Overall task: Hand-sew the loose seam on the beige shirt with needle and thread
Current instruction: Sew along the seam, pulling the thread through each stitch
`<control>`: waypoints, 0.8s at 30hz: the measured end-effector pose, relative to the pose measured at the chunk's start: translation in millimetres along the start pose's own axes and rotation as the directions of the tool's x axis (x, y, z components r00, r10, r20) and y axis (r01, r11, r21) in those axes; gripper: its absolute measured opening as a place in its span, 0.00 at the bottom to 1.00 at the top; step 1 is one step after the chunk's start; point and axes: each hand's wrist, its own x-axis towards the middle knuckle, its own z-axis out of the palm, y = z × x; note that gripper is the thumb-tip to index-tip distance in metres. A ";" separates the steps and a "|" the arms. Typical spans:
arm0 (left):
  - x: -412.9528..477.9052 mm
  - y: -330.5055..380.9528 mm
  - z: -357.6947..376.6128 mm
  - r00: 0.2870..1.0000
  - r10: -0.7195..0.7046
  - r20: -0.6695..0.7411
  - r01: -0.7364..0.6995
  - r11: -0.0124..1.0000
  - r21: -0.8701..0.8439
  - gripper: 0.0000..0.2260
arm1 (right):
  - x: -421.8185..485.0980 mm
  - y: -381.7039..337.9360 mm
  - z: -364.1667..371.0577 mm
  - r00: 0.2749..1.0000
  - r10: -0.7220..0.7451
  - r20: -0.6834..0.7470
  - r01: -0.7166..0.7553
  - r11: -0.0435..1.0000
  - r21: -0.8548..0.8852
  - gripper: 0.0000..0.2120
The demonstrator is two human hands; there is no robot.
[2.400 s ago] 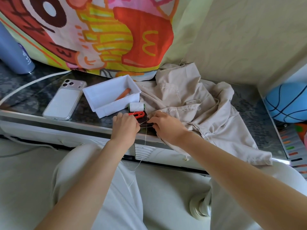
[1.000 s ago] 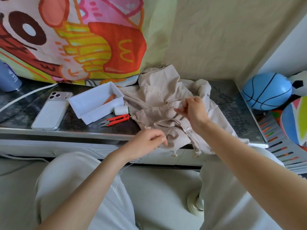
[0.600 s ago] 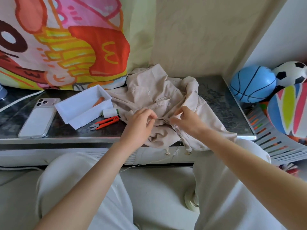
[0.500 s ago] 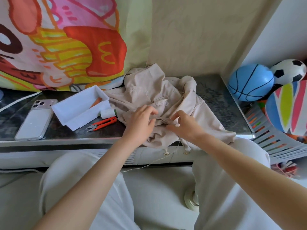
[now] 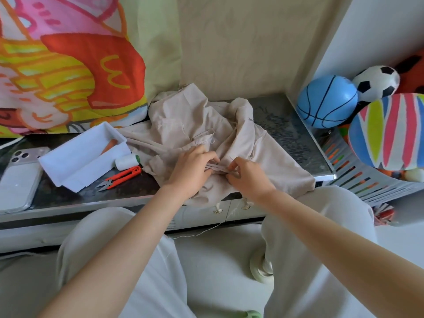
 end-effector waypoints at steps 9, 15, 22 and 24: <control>11.0 17.6 5.4 0.999 0.036 0.029 -0.028 0.975 -0.221 0.09 | -6.9 11.5 -24.7 0.998 -0.026 -0.055 0.027 0.999 0.018 0.05; 12.4 25.6 17.2 0.992 -0.046 0.114 0.081 0.939 -0.334 0.08 | -14.2 14.6 -37.2 0.997 0.003 -0.081 0.001 0.999 0.049 0.06; 15.1 32.9 22.0 0.983 -0.082 0.167 0.159 0.833 -0.529 0.04 | -17.5 21.8 -41.4 0.993 0.020 -0.113 -0.012 0.998 0.064 0.06; 15.6 34.6 24.7 0.982 -0.087 0.170 0.169 0.810 -0.562 0.01 | -19.1 23.8 -41.6 0.992 0.019 -0.121 -0.011 0.998 0.065 0.07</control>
